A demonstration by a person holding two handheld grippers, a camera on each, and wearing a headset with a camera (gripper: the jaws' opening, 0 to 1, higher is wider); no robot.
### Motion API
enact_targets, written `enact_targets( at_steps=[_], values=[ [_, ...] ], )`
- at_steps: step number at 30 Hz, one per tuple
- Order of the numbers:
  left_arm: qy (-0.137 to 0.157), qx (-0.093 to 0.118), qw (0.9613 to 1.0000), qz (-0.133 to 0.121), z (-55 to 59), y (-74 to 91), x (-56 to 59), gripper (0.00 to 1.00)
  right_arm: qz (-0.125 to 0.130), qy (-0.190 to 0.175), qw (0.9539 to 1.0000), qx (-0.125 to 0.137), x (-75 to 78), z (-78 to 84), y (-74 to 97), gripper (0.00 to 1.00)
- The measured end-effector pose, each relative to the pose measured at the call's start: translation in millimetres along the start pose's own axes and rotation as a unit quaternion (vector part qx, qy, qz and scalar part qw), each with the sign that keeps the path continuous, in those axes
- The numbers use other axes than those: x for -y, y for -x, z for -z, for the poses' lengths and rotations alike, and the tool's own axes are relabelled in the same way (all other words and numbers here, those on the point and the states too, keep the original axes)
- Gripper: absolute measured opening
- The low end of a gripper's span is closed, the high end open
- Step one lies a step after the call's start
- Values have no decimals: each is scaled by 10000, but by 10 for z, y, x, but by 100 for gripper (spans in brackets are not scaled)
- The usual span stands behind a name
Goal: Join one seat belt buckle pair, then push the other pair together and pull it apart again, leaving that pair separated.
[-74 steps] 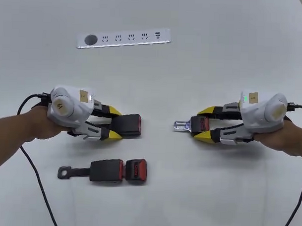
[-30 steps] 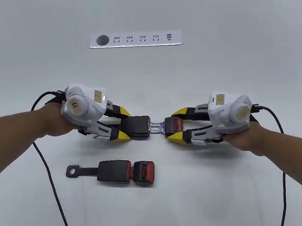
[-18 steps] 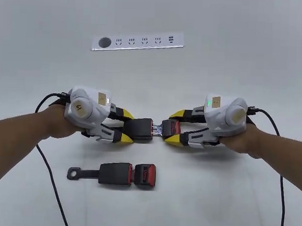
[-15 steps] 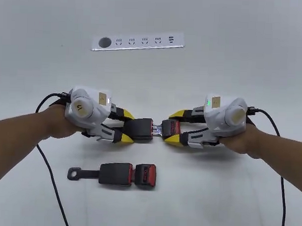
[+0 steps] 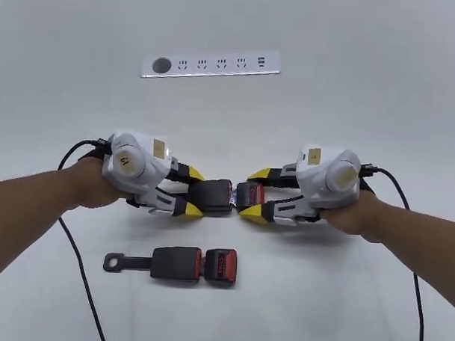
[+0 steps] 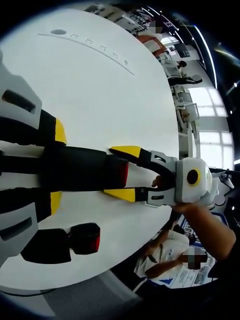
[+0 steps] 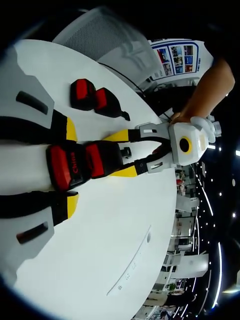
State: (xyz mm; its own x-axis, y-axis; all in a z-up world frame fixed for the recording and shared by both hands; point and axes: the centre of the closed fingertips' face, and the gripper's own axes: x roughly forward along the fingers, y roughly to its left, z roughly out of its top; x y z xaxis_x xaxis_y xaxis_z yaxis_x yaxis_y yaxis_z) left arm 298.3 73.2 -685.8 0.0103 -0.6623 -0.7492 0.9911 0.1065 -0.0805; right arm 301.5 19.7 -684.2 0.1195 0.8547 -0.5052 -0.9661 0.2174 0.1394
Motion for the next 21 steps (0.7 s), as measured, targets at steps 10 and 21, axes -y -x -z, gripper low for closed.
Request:
enact_targets(
  at_steps=[10, 21],
  values=[
    [-14, -65, 10000, 62, 3, -9, 4, 32, -33, 85, 9998, -172, 27, -3, -38, 34],
    [-31, -55, 10000, 75, 15, -21, -24, 32, 53, 66, 9998, -186, 33, 19, -38, 34]
  ],
)
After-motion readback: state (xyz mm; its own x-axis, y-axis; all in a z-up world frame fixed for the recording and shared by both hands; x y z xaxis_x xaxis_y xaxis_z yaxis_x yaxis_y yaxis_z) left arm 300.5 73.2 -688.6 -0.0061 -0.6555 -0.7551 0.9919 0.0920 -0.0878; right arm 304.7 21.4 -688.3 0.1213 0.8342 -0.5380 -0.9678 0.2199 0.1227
